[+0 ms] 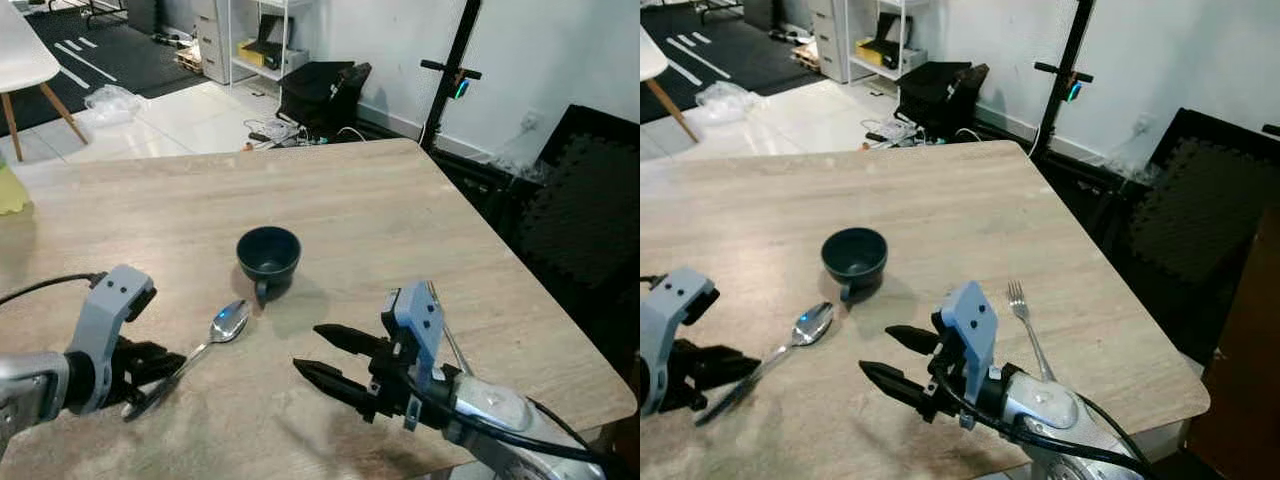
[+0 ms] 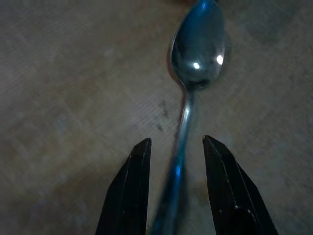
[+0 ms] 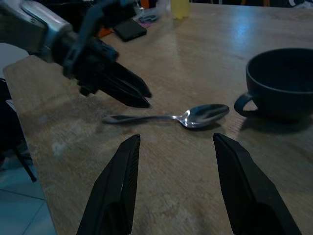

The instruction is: Setting the table

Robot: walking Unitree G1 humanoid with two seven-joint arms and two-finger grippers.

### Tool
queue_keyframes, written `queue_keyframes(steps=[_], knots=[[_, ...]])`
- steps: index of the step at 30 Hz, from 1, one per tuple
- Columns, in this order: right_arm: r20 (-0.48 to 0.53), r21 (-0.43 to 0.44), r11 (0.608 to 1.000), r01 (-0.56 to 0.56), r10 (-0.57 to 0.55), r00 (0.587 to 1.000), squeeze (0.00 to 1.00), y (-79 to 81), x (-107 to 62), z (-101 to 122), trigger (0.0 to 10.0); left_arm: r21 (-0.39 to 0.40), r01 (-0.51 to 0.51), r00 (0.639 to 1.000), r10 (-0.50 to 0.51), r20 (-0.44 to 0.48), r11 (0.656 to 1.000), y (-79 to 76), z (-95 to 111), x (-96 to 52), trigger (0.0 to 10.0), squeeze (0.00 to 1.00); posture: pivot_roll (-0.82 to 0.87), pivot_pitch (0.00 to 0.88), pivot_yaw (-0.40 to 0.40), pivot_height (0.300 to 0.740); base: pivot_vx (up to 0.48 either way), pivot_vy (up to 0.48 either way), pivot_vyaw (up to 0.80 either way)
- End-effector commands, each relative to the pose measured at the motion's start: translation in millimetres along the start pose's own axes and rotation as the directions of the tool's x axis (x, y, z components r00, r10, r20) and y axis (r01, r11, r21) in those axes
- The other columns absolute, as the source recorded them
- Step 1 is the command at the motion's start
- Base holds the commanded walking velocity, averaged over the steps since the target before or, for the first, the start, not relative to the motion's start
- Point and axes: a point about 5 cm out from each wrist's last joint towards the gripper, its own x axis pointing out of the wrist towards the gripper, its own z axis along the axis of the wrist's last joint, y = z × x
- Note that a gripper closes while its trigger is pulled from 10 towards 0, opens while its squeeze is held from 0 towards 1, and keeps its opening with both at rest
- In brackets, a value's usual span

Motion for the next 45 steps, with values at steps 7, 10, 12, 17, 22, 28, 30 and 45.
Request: queue_keyframes(steps=[7, 10, 12, 17, 22, 28, 30, 45], knots=[[0.011, 0.007, 1.000, -0.008, 0.008, 1.000, 0.00, 0.5, -1.3, 0, 10.0, 0.049, 0.052, 0.998, -0.051, -0.032, 0.997, 1.6, -5, 14.4, 10.0, 0.00, 0.15, 0.139, 0.008, 0.740, 0.000, 0.000, 0.00], [0.013, 0.007, 1.000, -0.005, 0.005, 1.000, 0.00, 0.4, -1.4, 1, 10.0, 0.071, 0.072, 0.997, -0.069, -0.044, 0.995, 0.8, -6, 20.6, 10.0, 0.00, 0.15, 0.139, 0.008, 0.740, 0.000, 0.000, 0.00], [0.016, 0.009, 1.000, -0.002, 0.002, 1.000, 0.00, 0.4, -1.2, 1, 10.0, 0.107, 0.059, 0.996, -0.051, -0.074, 0.993, 3.2, -10, 25.1, 10.0, 0.00, 0.15, 0.139, 0.008, 0.740, 0.000, 0.000, 0.00], [0.024, 0.011, 1.000, 0.006, -0.006, 1.000, 0.00, -0.5, -0.6, 2, 10.0, 0.178, 0.079, 0.990, -0.057, -0.127, 0.981, 4.3, -17, 32.4, 10.0, 0.00, 0.15, 0.150, 0.009, 0.740, 0.000, 0.000, 0.00], [0.034, 0.015, 1.000, 0.014, -0.015, 0.999, 0.00, -1.0, 0.0, 4, 10.0, 0.207, 0.086, 0.985, -0.052, -0.164, 0.975, 7.0, -24, 37.5, 0.4, 0.00, 0.15, 0.156, 0.013, 0.740, 0.000, 0.000, 0.00], [0.038, 0.017, 1.000, 0.025, -0.026, 0.999, 0.00, -1.3, -0.3, 4, 10.0, 0.175, 0.094, 0.985, -0.065, -0.160, 0.980, 7.8, -28, 40.0, 0.0, 0.00, 0.14, 0.159, 0.016, 0.740, 0.000, 0.000, 0.00], [0.039, 0.017, 0.999, 0.028, -0.028, 0.999, 0.00, -2.0, -0.5, 5, 10.0, 0.182, 0.097, 0.985, -0.069, -0.157, 0.979, 6.9, -29, 40.7, 0.0, 0.00, 0.14, 0.162, 0.013, 0.740, 0.000, 0.000, 0.00], [0.092, 0.034, 0.993, 0.117, -0.120, 0.988, 0.00, -10.8, -0.7, 11, 10.0, 0.310, 0.216, 0.913, -0.305, 0.273, 0.926, -33.5, 52, 5.5, 10.0, 0.00, 0.14, 0.156, 0.004, 0.740, 0.000, 0.000, 0.00]])
